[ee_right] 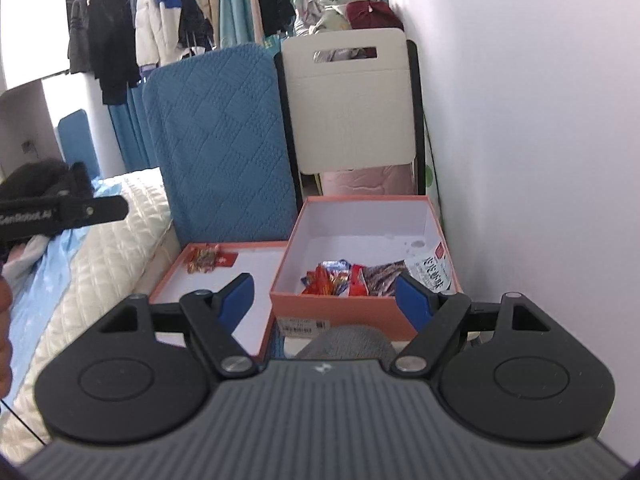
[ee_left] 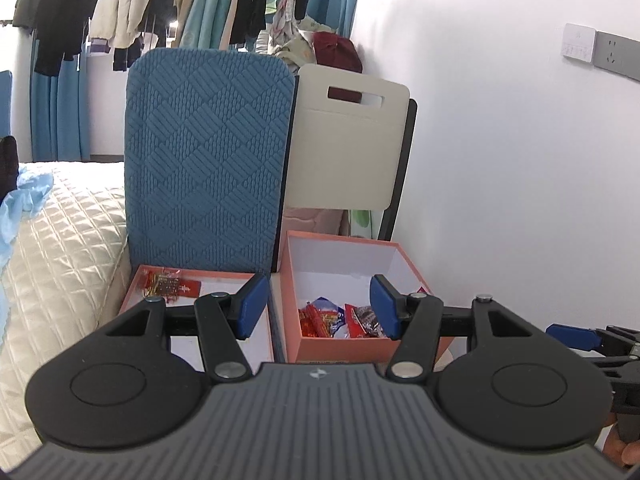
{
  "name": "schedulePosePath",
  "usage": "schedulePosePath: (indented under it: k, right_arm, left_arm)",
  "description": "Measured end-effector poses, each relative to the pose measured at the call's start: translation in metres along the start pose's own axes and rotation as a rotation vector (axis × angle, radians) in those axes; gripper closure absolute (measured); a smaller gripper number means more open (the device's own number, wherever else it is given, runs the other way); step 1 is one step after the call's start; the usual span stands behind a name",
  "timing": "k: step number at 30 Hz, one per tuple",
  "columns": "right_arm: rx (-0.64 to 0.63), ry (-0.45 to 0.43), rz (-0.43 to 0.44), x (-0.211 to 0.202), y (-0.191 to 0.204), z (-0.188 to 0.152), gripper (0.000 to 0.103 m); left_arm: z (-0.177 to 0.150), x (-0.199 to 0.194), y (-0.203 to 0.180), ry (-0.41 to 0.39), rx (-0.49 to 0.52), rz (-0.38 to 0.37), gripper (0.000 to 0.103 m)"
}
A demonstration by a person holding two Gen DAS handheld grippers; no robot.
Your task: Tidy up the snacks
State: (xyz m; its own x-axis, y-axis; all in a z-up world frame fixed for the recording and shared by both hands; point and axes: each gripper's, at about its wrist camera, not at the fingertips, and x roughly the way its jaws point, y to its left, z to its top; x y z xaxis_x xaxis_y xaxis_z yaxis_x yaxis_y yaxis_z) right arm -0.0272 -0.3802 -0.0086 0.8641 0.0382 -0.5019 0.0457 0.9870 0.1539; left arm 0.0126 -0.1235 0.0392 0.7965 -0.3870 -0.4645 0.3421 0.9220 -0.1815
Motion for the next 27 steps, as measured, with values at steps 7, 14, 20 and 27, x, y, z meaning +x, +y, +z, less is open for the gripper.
schedulePosePath:
  k: [7,14,20,27]
  right_arm:
    - [0.011,-0.005,0.000,0.0016,0.0025,-0.0035,0.024]
    - [-0.004,-0.010,0.003,-0.0002,0.0050,-0.0044,0.024]
    - [-0.005,-0.011,0.006,-0.0011,0.0050,-0.0057,0.024]
    - [0.004,-0.012,-0.003,-0.0023,0.0033,-0.0061,0.024]
  left_arm:
    - [-0.0019,0.0030,-0.0003,0.007,-0.013,0.006,0.041]
    - [-0.0002,0.0057,-0.0008,0.006,-0.029,0.016,0.041]
    - [-0.0010,0.0052,-0.0006,0.008,-0.025,0.018,0.041]
    - [-0.0020,0.0089,0.0000,0.022,-0.027,0.012,0.041]
